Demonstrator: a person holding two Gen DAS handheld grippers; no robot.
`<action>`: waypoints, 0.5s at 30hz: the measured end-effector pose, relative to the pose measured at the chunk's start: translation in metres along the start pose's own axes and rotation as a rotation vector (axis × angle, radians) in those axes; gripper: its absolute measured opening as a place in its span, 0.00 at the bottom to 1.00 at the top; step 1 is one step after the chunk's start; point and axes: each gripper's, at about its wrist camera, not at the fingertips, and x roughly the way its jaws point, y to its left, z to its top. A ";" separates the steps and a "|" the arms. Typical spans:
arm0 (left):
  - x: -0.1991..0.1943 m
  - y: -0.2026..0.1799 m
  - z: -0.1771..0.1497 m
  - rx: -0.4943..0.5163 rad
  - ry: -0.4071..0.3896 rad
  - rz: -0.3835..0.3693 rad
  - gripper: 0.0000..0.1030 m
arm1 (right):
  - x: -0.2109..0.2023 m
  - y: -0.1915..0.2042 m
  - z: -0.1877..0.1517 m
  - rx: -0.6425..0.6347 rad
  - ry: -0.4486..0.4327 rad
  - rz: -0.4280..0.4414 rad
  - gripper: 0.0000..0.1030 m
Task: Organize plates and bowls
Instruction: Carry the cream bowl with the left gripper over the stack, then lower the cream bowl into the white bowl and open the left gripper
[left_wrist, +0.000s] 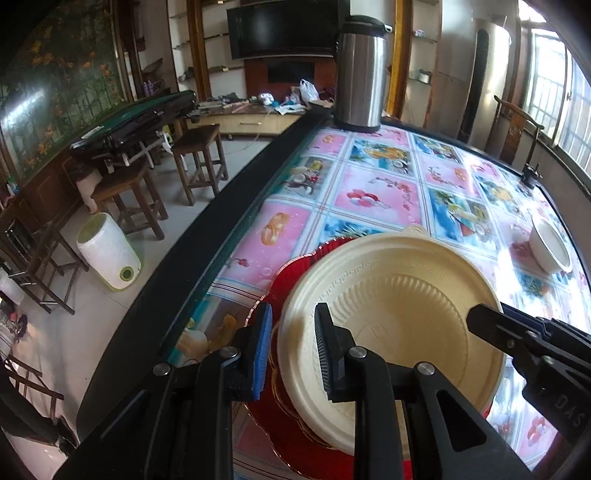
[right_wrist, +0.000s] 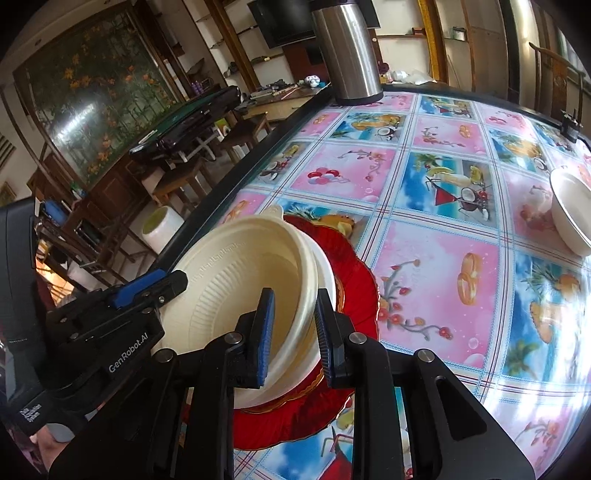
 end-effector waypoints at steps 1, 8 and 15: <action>-0.001 0.000 0.001 -0.001 -0.003 0.000 0.28 | -0.001 0.000 0.000 0.004 -0.002 0.006 0.21; -0.020 -0.005 0.004 -0.019 -0.073 -0.008 0.67 | -0.017 0.002 -0.002 -0.004 -0.030 0.014 0.21; -0.034 -0.026 0.005 0.006 -0.111 -0.043 0.73 | -0.042 0.000 -0.006 -0.021 -0.069 0.006 0.21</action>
